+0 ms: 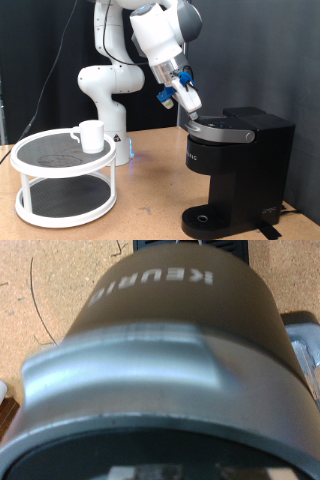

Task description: Make a cup of coffee with the keurig machine

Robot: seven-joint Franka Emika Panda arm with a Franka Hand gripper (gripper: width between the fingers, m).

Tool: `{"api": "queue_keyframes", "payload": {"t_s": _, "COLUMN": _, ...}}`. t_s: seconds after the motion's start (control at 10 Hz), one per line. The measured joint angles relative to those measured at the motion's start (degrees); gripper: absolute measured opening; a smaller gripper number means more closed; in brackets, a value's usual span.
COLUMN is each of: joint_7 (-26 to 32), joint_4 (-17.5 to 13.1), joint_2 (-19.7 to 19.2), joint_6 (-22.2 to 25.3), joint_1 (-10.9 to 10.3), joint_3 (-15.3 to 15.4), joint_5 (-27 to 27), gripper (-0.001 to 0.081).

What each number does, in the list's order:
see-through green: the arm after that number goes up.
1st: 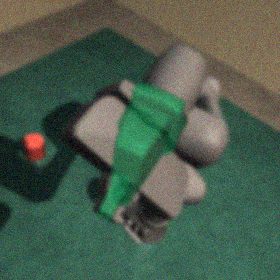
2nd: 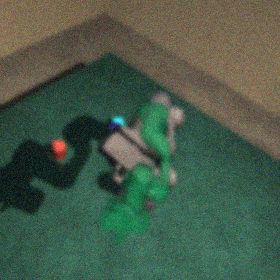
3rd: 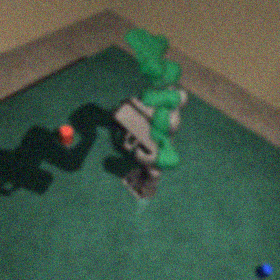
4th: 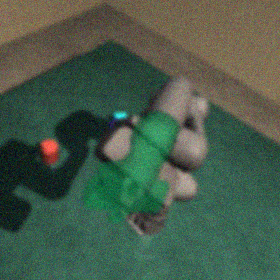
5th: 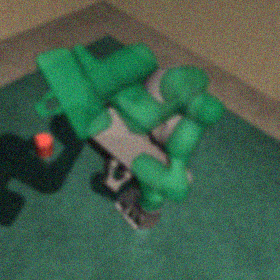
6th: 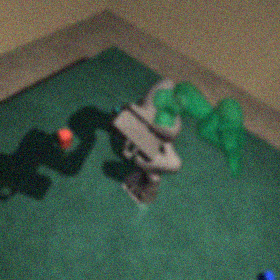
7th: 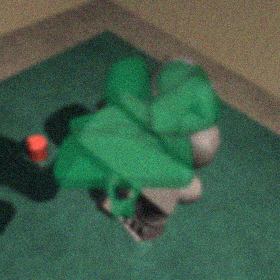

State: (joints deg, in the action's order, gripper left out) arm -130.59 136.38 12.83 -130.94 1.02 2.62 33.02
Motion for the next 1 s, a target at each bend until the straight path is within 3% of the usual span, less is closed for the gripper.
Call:
{"api": "queue_keyframes", "payload": {"t_s": 0.6, "joint_7": 0.4, "joint_4": 0.1, "joint_2": -1.1, "joint_6": -0.8, "joint_1": 0.0, "joint_3": -0.3, "joint_5": 0.3, "gripper": 0.0000}}
{"api": "queue_keyframes", "payload": {"t_s": 1.0, "joint_7": 8.4, "joint_4": -1.4, "joint_2": 1.0, "joint_6": 4.9, "joint_1": 0.0, "joint_3": -3.7, "joint_5": 9.7, "gripper": 0.0000}}
